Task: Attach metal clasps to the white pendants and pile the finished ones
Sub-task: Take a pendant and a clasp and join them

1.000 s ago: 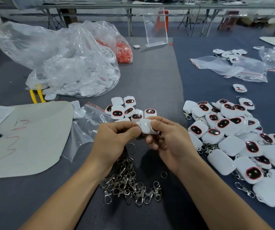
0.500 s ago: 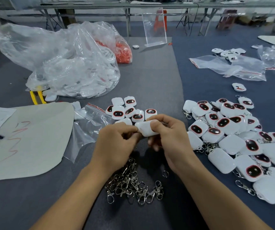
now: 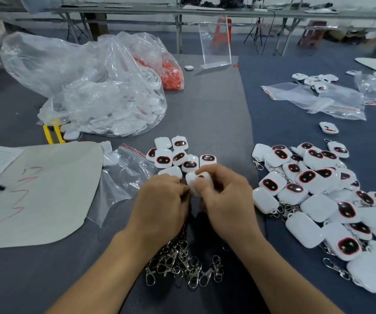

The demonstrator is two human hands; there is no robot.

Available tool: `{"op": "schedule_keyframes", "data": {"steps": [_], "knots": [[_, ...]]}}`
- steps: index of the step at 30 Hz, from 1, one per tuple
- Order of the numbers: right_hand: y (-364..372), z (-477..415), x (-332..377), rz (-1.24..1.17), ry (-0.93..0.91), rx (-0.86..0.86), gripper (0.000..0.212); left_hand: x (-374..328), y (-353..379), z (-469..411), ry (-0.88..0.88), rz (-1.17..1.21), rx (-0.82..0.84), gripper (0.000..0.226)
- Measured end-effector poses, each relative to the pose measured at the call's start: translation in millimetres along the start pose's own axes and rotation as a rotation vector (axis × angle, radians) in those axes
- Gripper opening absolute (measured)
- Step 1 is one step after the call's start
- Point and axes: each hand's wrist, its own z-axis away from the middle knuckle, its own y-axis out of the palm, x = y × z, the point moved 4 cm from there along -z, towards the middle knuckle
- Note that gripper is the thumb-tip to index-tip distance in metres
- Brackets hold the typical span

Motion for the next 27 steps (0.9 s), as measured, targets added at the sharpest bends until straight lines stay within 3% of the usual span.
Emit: {"op": "schedule_keyframes", "data": {"steps": [2, 3, 6, 8, 12, 15, 18, 20, 24, 27], "knots": [[3, 4, 0, 0.104, -0.055, -0.008, 0.017, -1, 0, 1, 0.075, -0.086, -0.04, 0.02], [3, 3, -1, 0.003, 0.007, 0.002, 0.018, 1, -2, 2, 0.041, -0.066, -0.071, 0.018], [0, -6, -6, -0.412, 0.306, 0.026, 0.021, 8, -4, 0, -0.222, 0.284, -0.093, 0.008], [-2, -9, -9, -0.547, 0.454, 0.051, 0.019, 10, 1, -2, -0.395, 0.579, -0.037, 0.006], [-1, -8, -11, -0.71, 0.56, 0.135, 0.02, 12, 4, -4, -0.488, 0.812, -0.02, 0.015], [-1, -8, -11, -0.663, 0.502, 0.146, 0.022, 8, -4, -1, -0.303, 0.515, -0.105, 0.008], [-2, -6, -10, -0.398, 0.268, 0.121, 0.018, -2, -5, 3, 0.007, 0.012, -0.132, 0.014], [0, -4, -8, -0.326, 0.194, 0.127, 0.011, -5, -3, 6, 0.091, -0.156, -0.156, 0.016], [-2, -4, -10, -0.378, 0.231, 0.093, 0.011, -7, -3, 7, 0.026, -0.146, -0.163, 0.008], [-7, 0, -11, -0.367, 0.24, 0.04, 0.021, 4, -6, 5, -0.196, 0.022, -0.141, 0.009]]}}
